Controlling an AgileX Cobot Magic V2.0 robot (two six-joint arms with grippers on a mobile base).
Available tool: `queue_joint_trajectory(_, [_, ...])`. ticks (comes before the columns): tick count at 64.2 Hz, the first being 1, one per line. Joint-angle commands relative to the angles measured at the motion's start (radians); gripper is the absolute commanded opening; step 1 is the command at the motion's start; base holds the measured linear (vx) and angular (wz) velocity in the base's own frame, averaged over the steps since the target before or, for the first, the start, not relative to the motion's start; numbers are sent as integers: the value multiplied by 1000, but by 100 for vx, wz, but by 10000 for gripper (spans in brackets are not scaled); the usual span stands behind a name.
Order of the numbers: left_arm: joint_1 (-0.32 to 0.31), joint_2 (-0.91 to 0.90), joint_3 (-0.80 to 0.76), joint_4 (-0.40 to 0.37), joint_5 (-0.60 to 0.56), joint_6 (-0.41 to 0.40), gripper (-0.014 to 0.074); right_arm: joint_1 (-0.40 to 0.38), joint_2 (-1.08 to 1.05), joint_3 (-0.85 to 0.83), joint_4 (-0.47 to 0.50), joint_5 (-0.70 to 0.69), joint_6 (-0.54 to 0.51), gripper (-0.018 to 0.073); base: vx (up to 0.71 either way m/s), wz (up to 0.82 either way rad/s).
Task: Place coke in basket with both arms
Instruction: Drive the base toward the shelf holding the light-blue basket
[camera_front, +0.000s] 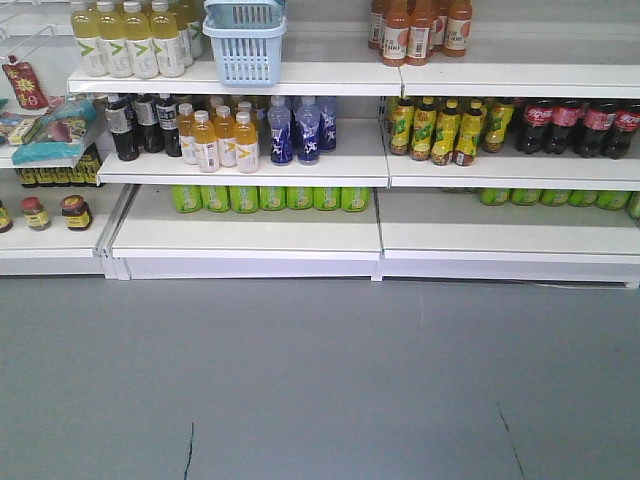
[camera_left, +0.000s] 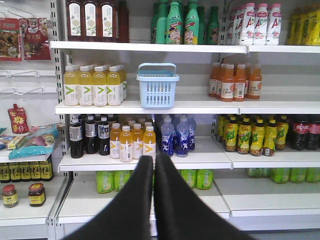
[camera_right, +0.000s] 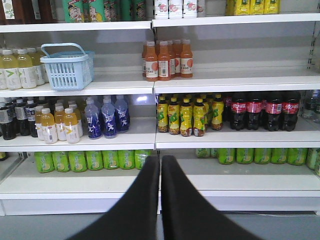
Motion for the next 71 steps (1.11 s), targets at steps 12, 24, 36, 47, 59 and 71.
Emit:
queue_joint_trajectory(12, [-2, 18, -31, -11, -78, -2, -6, -3, -13, 8, -3, -70, 0, -5, 0, 0])
queue_joint_trajectory(24, [-2, 18, -31, -11, -78, -2, -6, -3, -13, 8, -3, -70, 0, -5, 0, 0])
queue_joint_trajectory(36, [-2, 18, -31, -11, -78, -2, -6, -3, -13, 8, -3, -69, 0, -5, 0, 0])
queue_joint_trajectory(47, [-2, 18, -31, -11, -78, -2, -6, -3, -13, 8, -3, -69, 0, -5, 0, 0])
queue_joint_trajectory(59, [-2, 18, -31, -11, -78, -2, -6, -3, -13, 8, -3, -69, 0, -5, 0, 0])
queue_joint_trajectory(71, [-2, 18, -31, -11, -78, -2, -6, -3, -13, 8, -3, -69, 0, -5, 1, 3])
